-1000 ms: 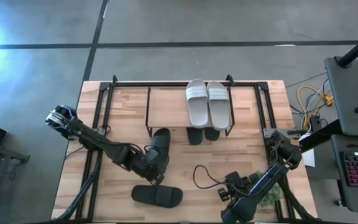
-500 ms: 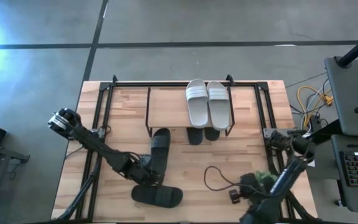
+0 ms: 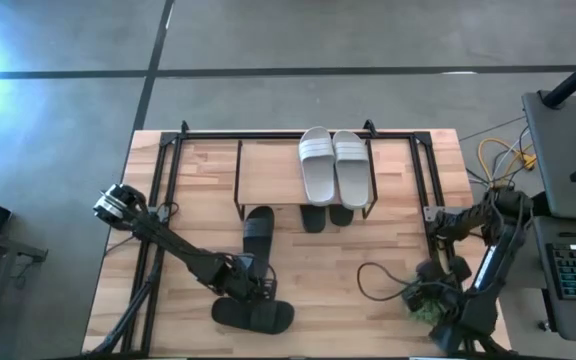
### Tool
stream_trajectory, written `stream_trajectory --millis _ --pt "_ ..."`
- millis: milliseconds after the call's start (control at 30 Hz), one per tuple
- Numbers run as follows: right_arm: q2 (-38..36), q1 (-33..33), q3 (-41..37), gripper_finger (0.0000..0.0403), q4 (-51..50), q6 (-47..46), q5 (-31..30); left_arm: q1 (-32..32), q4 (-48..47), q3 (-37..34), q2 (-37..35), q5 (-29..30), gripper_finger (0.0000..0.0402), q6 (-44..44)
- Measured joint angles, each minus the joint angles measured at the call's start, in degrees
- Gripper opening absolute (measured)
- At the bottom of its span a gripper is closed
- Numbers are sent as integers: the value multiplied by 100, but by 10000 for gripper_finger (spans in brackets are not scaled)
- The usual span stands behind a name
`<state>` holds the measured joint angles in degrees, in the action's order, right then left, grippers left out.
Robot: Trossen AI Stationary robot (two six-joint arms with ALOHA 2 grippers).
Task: Pick and place slides into the shelf
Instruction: Put the black slipper under the shelf
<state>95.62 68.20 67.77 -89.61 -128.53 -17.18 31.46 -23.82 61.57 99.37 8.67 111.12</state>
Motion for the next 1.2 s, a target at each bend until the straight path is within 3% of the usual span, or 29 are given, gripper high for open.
stream_trajectory --millis 367,900,1200 --pt "-826 2 -74 8 52 -146 -1335 -2 -1305 260 -88 39 30 21" --pt "-897 -69 -432 8 -41 -155 -1288 -483 -1251 51 341 44 30 -52" --pt "-897 -90 -498 9 -36 -155 -1251 -1235 -1329 27 362 753 30 -949"
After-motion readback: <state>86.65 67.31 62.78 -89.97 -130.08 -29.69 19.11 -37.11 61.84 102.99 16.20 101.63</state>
